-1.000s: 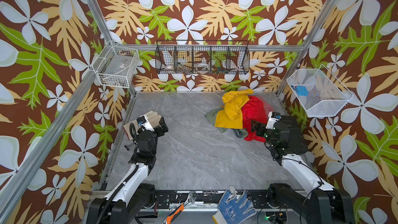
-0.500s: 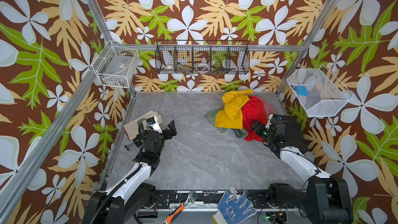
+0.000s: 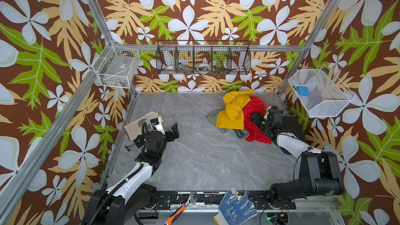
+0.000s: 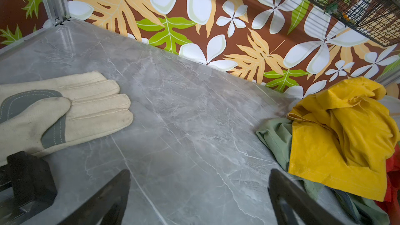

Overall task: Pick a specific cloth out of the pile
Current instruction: 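Reach the right gripper into the pile and grasp the red cloth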

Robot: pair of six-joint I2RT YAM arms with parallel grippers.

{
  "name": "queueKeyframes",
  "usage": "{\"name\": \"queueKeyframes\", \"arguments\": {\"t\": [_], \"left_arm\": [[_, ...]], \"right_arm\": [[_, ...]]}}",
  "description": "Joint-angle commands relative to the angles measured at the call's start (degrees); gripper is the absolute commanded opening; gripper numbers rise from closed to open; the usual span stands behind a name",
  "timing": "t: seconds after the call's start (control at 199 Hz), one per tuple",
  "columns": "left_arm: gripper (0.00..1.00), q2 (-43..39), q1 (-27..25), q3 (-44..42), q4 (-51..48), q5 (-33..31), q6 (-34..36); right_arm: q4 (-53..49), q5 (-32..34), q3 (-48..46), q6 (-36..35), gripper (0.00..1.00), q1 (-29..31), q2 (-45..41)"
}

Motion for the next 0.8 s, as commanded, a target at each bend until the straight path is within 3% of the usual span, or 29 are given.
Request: {"name": "queueKeyframes", "arguments": {"t": [0.0, 0.125, 0.226, 0.326, 0.451, 0.567, 0.798], "left_arm": [[1.0, 0.4, -0.5, 1.2, -0.9, 0.4, 0.7], [1.0, 1.1, -1.1, 2.0, -1.1, 0.4, 1.2], [1.0, 1.5, -1.3, 2.4, -1.8, 0.1, 1.4], [1.0, 1.4, -1.5, 2.6, -2.4, -0.2, 1.5], [1.0, 1.2, -1.7, 2.5, -2.7, -0.4, 1.7], [1.0, 1.4, -1.7, 2.6, -2.7, -0.5, 1.8], [1.0, 4.3, -2.3, 4.1, -2.7, 0.1, 2.7]], "right_arm": [[0.1, 0.2, 1.8, 0.8, 0.78, 0.1, 1.8], [-0.6, 0.5, 4.9, 1.3, 0.71, -0.2, 5.4], [-2.5, 1.6, 7.0, 2.0, 0.52, -0.5, 8.1], [-4.4, 3.6, 7.9, 1.7, 0.42, -1.0, 9.7], [-5.0, 4.9, 6.8, 3.3, 0.14, -2.2, 9.5], [-4.6, 6.4, 5.0, 3.4, 0.0, -2.2, 6.8], [-2.1, 6.8, -0.7, 2.5, 0.0, -2.2, -3.2]]}}
